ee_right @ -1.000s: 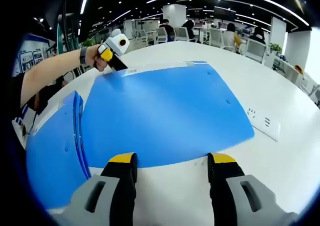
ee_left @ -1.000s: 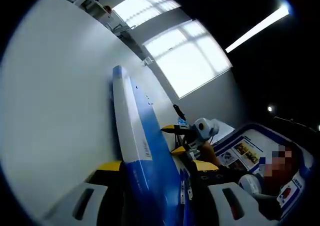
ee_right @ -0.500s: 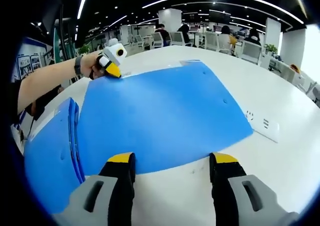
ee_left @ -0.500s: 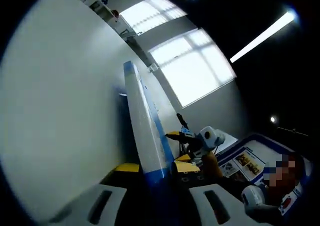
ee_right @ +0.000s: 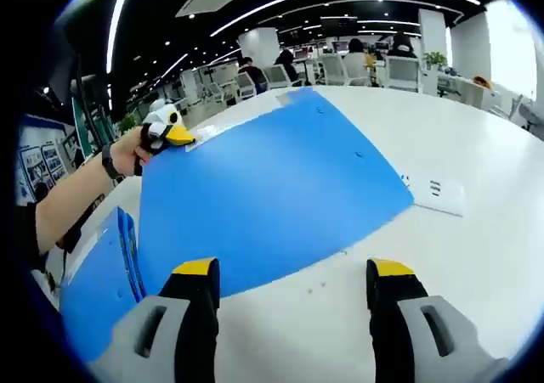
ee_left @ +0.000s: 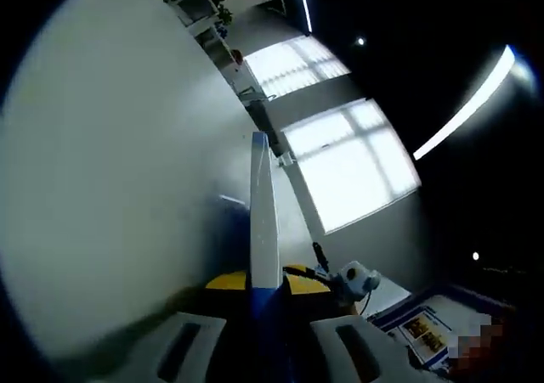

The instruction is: Organize the scattered folders on the table and sort them into different groups

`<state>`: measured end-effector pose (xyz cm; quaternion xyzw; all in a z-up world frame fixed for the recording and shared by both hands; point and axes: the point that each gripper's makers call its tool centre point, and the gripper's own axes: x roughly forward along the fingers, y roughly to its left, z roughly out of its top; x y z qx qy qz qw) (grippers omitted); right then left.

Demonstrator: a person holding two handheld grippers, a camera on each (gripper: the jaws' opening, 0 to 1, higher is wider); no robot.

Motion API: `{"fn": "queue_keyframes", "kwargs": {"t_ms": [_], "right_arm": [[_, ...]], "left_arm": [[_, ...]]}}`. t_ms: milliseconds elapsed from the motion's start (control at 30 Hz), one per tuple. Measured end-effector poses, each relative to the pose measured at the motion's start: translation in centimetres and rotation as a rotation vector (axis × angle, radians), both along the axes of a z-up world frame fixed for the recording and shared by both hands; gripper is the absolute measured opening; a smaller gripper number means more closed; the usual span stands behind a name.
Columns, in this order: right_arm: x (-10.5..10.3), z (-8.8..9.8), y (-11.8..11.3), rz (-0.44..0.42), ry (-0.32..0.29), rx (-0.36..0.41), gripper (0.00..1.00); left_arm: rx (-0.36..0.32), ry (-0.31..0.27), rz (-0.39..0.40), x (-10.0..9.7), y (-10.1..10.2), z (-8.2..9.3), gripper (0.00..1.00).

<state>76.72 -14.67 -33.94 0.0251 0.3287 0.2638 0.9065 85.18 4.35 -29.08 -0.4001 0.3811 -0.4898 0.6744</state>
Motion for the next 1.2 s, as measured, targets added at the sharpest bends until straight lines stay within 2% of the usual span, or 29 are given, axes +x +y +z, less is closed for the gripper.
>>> {"fn": "queue_keyframes", "kwargs": {"t_ms": [133,233,267,333,433,533,600,667,700,733,767,800,867,900,933,1067,1100,1133,1200], "right_arm": [[0.1,0.3,-0.3,-0.002,0.002,0.053,0.73],[0.4,0.7,1.2,0.001,-0.012,0.127,0.73],[0.5,0.9,1.4,-0.001,-0.015,0.14,0.73],[1.5,1.1,1.0,-0.004,-0.017,0.174,0.73],[1.5,1.5,2.2,0.009,-0.015,0.248,0.73],[2.7,1.7,2.3,0.01,0.0,0.301,0.73],[2.1,2.1,3.5,0.04,0.017,0.365,0.71],[1.9,2.5,4.2,0.048,0.04,0.437,0.66],[2.8,2.8,4.2,0.052,0.054,0.464,0.6],[3.3,3.5,4.5,0.059,0.041,0.509,0.56],[2.8,3.1,4.7,0.004,0.096,0.525,0.58],[3.2,3.6,5.2,0.041,0.047,0.545,0.57],[2.8,3.7,5.1,0.01,0.059,0.563,0.49],[3.0,3.9,5.0,0.01,0.044,0.577,0.44],[3.2,4.1,5.0,-0.025,0.062,0.626,0.4],[3.3,5.9,4.6,-0.064,0.066,0.778,0.24],[3.2,6.5,4.6,-0.066,0.058,0.807,0.2],[2.9,7.5,4.9,-0.045,0.051,0.857,0.18],[2.8,9.0,5.0,-0.034,0.01,0.89,0.13]], "left_arm": [[-0.05,-0.012,0.047,1.3,0.4,1.2,0.14],[-0.092,-0.011,0.061,1.4,0.5,1.9,0.13],[-0.103,-0.019,0.051,0.8,0.4,2.3,0.13],[-0.145,-0.026,0.056,0.7,0.5,3.2,0.13],[-0.203,-0.027,0.052,-0.2,0.5,4.2,0.13],[-0.257,-0.042,0.063,0.1,1.1,4.9,0.13],[-0.276,-0.042,0.064,0.2,1.3,5.0,0.13],[-0.278,-0.043,0.07,0.3,1.1,4.9,0.13],[-0.286,-0.033,0.068,0.3,1.1,4.8,0.13],[-0.286,-0.027,0.07,0.4,1.0,4.6,0.13],[-0.294,-0.025,0.068,0.4,1.0,4.7,0.13],[-0.315,-0.02,0.071,0.4,1.1,5.0,0.13],[-0.335,-0.024,0.075,-0.1,1.0,5.4,0.13],[-0.345,-0.025,0.076,-0.2,0.9,5.6,0.13],[-0.365,-0.03,0.076,-0.9,0.7,6.2,0.13],[-0.362,-0.031,0.143,0.3,1.6,6.4,0.13],[-0.369,-0.033,0.123,0.0,1.7,6.6,0.13],[-0.372,-0.034,0.144,-0.7,1.7,6.8,0.13],[-0.381,-0.033,0.154,-0.5,2.0,7.1,0.14]]}}
